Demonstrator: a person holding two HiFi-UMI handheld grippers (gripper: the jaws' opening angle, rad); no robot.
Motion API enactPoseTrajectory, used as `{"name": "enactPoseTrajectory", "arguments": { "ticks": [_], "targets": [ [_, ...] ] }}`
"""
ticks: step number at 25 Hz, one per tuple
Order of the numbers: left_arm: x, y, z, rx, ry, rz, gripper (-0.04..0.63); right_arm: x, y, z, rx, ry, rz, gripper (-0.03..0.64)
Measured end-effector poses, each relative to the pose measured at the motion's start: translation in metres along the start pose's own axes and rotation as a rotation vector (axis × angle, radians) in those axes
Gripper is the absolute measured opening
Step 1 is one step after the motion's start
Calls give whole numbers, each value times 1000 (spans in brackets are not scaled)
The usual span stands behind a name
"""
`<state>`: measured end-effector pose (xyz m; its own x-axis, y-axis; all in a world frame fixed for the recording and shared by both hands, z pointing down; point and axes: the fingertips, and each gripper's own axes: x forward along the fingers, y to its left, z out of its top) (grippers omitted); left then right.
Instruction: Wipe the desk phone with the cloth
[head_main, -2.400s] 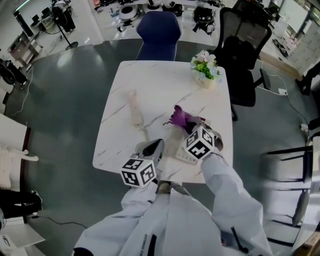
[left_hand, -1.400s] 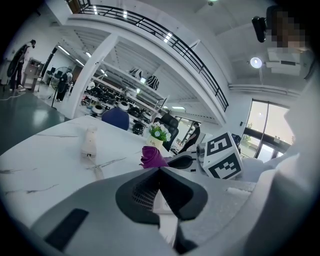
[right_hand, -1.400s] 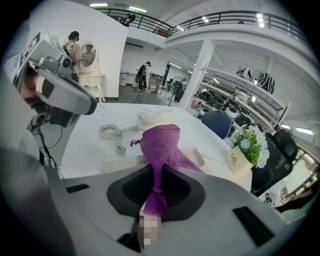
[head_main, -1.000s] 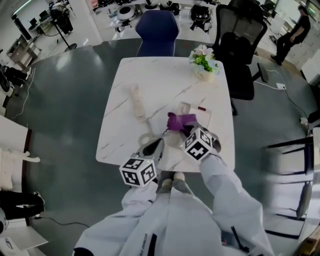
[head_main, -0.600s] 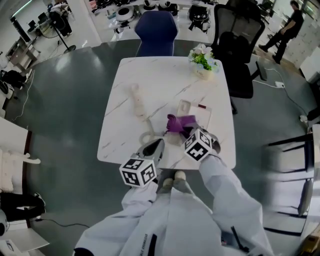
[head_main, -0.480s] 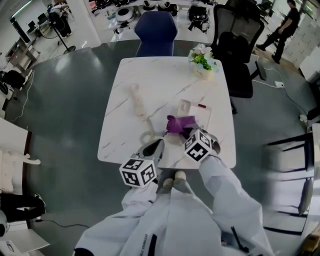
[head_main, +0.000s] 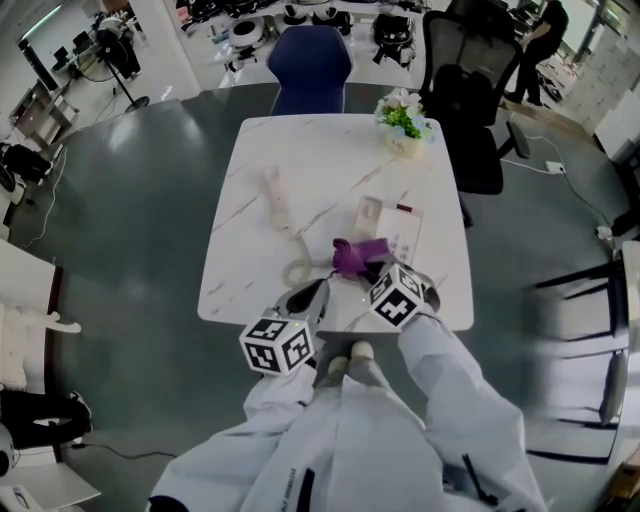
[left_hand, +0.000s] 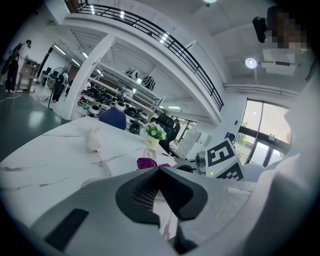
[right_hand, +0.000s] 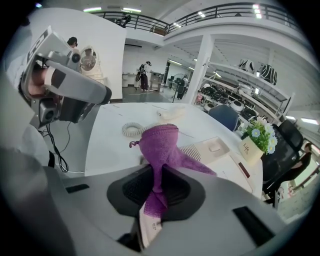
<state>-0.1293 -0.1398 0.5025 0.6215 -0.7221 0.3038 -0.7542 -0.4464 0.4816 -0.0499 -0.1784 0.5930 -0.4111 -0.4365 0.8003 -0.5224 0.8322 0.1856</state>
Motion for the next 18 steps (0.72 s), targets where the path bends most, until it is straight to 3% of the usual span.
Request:
{"name": "enactPoseTrajectory", "arguments": {
  "ticks": [12,18],
  "targets": [
    [-16,1,-1,7,-13,1,-2,-1,26,-2,16,5,58,33],
    [-21,-2,3,37,-22,-16,-2,-7,32,-3,83,-28,110,32]
  ]
}}
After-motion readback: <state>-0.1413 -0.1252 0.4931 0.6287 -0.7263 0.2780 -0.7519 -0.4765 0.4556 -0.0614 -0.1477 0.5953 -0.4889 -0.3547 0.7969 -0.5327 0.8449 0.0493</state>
